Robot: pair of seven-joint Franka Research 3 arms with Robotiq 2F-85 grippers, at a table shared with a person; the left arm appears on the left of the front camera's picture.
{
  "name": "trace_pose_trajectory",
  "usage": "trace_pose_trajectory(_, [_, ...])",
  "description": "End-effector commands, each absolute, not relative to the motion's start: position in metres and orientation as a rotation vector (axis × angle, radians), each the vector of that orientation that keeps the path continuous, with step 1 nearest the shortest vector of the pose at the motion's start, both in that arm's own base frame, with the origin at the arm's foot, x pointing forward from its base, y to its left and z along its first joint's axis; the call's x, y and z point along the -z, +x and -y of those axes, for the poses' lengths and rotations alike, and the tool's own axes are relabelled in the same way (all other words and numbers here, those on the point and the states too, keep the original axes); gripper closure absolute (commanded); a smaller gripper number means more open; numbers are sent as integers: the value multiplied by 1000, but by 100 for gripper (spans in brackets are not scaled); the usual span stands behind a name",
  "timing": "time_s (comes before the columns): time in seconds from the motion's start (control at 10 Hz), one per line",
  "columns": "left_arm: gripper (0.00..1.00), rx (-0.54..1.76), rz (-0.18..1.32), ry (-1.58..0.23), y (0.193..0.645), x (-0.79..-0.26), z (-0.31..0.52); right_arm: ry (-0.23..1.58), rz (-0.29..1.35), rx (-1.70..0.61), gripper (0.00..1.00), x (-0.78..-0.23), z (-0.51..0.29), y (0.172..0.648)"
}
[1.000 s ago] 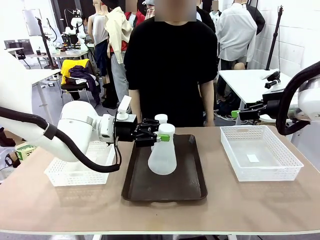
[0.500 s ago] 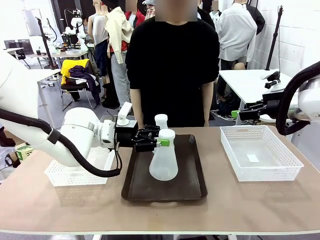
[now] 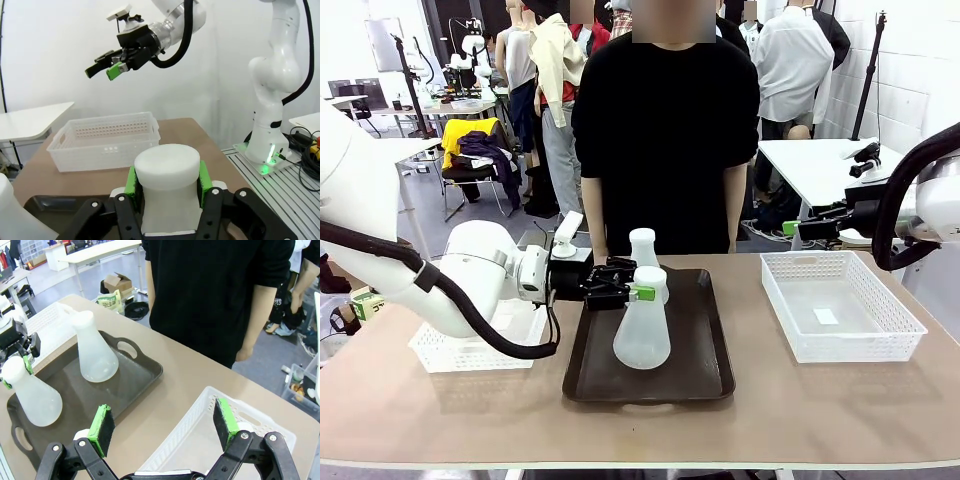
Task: Prepare the laboratory tools.
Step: Place the picked Big flask upright in the Handle tray as directed by the person.
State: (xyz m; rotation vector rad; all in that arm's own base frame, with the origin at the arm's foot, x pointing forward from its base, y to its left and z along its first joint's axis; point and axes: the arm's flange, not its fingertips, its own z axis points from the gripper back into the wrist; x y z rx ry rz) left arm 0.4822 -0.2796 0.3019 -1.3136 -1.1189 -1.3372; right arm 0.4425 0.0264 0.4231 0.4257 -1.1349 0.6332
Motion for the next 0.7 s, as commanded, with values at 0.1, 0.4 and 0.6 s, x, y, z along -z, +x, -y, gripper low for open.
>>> trace_pose_trajectory(0.1, [14, 1334, 1047, -1310, 484, -305, 281, 424, 1129, -632, 0, -422, -26, 441])
trace_pose_trajectory(0.4, [0, 1309, 965, -1301, 479, -300, 272, 424, 1129, -632, 0, -422, -26, 441])
trace_pose_trajectory(0.6, [0, 1333, 919, -1282, 475, -299, 265, 424, 1129, -632, 0, -422, -26, 441])
